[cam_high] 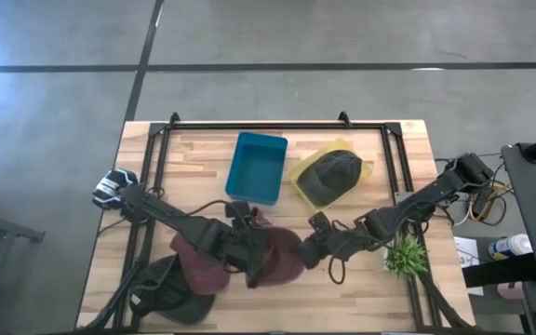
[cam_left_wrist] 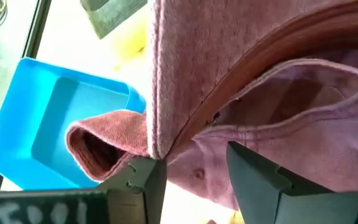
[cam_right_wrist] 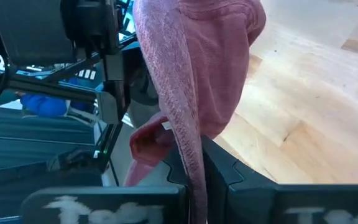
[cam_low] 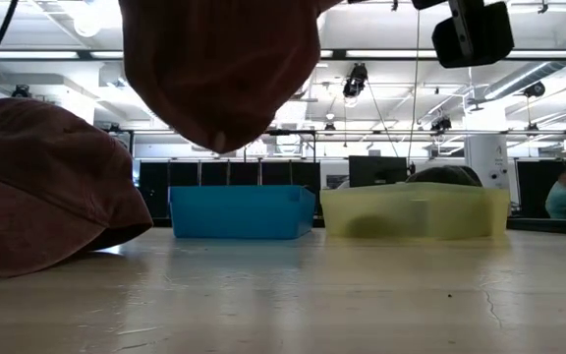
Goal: Pick & Place hat
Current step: Put the right red cap into the blue bin
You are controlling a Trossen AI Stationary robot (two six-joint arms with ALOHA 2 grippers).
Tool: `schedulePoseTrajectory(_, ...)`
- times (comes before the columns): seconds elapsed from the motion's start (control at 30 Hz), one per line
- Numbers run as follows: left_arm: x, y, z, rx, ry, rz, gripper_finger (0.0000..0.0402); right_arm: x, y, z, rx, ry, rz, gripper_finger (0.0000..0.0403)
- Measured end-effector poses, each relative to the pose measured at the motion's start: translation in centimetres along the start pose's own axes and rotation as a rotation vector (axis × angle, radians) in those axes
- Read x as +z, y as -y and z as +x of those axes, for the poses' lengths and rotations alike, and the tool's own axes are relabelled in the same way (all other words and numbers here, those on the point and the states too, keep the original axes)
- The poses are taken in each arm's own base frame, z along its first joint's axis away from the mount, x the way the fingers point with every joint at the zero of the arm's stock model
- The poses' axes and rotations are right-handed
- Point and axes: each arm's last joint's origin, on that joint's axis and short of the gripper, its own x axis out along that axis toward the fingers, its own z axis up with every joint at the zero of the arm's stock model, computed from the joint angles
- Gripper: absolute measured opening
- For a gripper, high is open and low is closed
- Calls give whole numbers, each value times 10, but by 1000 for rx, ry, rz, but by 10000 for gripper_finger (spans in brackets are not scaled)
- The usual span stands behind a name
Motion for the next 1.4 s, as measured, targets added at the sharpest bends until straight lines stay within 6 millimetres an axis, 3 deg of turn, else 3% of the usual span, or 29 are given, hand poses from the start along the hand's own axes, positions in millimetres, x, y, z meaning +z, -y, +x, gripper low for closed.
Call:
schedulePoseTrajectory(0.13,6,-2,-14,-26,-6,-3,161,1,0,0,-2,3,0,13)
schedulePoseTrajectory(0.4,-2,9,-50,-50,-59,-28,161,13,3,3,-26,89,-37,13)
schedulePoseTrajectory(0.67,-12,3,-74,50,-120,-105,161,22,-2,3,-51,185,-277,13)
schedulePoseTrajectory(0.8,-22,-6,-86,169,-145,-171,161,28,-11,-2,-54,263,-341,13)
schedulePoseTrajectory(0.93,-26,-9,-97,169,-90,-259,161,38,-25,-7,-74,342,-496,13)
schedulePoseTrajectory(1.13,-42,-22,-105,182,-53,-395,161,69,-34,-9,-280,428,-739,13)
schedulePoseTrajectory(1.4,-58,-29,-101,254,32,-461,161,133,-11,-4,-609,489,-957,13)
